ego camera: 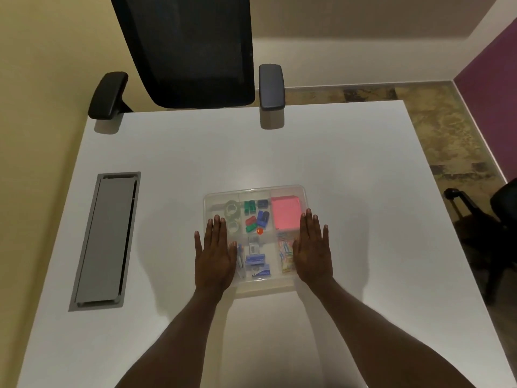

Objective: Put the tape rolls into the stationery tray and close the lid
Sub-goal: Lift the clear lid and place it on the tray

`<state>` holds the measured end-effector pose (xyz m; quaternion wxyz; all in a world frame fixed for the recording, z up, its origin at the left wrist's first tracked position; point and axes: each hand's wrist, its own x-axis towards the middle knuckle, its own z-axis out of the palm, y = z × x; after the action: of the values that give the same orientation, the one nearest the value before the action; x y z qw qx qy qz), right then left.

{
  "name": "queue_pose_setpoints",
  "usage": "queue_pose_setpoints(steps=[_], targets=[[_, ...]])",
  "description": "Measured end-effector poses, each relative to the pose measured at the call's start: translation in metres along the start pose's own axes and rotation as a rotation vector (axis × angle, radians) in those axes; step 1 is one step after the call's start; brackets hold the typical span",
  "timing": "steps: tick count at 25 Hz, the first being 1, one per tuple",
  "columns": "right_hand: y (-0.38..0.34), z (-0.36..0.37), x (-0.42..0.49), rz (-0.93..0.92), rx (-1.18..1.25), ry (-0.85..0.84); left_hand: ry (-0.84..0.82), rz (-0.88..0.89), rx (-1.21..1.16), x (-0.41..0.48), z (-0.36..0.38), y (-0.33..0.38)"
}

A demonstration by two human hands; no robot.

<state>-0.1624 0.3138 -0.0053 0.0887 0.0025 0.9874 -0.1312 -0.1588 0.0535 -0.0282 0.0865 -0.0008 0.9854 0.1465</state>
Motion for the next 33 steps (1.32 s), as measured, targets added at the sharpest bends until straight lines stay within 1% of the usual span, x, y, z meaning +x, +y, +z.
queue_pose_setpoints(steps=[2,5,12,14,18,21,26,27,29,33], targets=[[0.001,-0.005,0.001,-0.022,-0.025,-0.016,-0.014,-0.008,0.019,-0.005,-0.006,0.004],[-0.002,-0.014,-0.007,-0.041,-0.046,-0.025,-0.026,0.028,0.048,-0.021,-0.013,0.011],[-0.036,-0.021,-0.053,-0.177,0.006,0.002,-0.107,0.113,-0.011,-0.056,-0.025,0.046],[-0.044,-0.018,-0.067,-0.194,-0.020,-0.052,-0.123,0.111,0.003,-0.065,-0.024,0.054],[-0.058,-0.005,-0.089,-0.211,0.031,-0.135,-0.167,0.121,0.042,-0.083,-0.017,0.066],[-0.061,0.003,-0.099,-0.219,-0.025,-0.183,-0.177,0.108,0.071,-0.093,-0.010,0.069],[-0.065,0.006,-0.102,-0.218,-0.086,-0.159,-0.166,0.104,0.090,-0.100,-0.009,0.064],[-0.066,0.004,-0.101,-0.207,-0.088,-0.128,-0.169,0.102,0.098,-0.099,-0.010,0.063],[-0.066,0.002,-0.099,-0.184,-0.064,-0.066,-0.195,0.100,0.098,-0.095,-0.012,0.062],[-0.068,-0.001,-0.086,-0.182,-0.039,-0.038,-0.221,0.090,0.097,-0.083,-0.014,0.058]])
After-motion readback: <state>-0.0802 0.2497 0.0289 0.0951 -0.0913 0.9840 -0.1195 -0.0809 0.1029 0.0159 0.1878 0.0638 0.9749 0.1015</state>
